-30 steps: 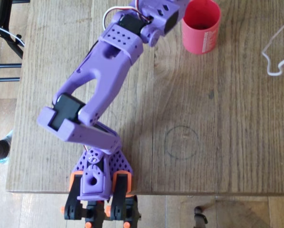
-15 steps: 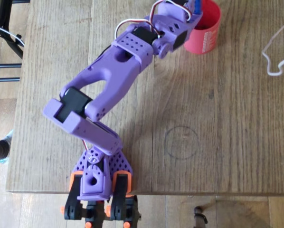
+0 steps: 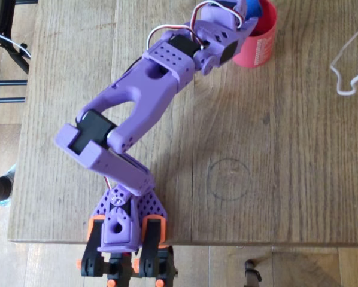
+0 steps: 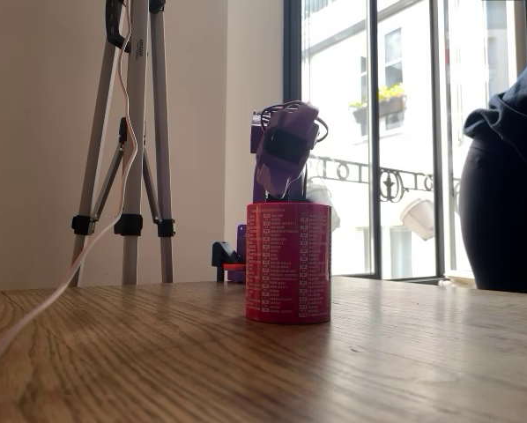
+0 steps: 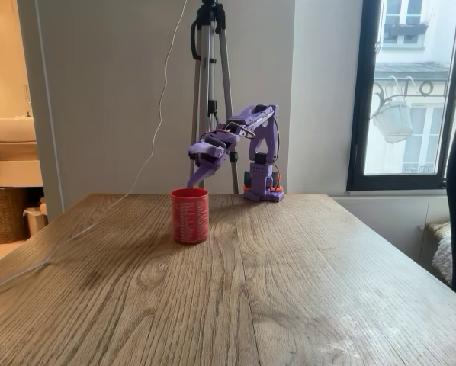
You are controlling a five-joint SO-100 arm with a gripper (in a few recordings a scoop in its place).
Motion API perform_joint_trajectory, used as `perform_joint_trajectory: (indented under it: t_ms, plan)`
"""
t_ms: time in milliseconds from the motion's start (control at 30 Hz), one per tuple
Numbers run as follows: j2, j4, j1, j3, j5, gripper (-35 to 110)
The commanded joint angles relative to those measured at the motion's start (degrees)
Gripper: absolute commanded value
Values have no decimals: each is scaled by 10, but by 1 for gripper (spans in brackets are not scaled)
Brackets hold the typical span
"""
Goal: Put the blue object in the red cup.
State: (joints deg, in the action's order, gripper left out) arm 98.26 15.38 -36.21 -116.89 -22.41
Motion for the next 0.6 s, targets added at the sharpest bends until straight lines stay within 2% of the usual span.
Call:
perform_joint_trajectory:
  t_ms: [0,267,300,333,367,567]
  plan:
    - [23,16,-4,25,-3,51]
    - [24,17,-4,28,-11,48]
    - [25,17,-4,28,-17,41]
    - [25,12,-1,30,-28,11]
    - [26,7,0,32,-38,1]
    - [30,5,0,36,-53,1]
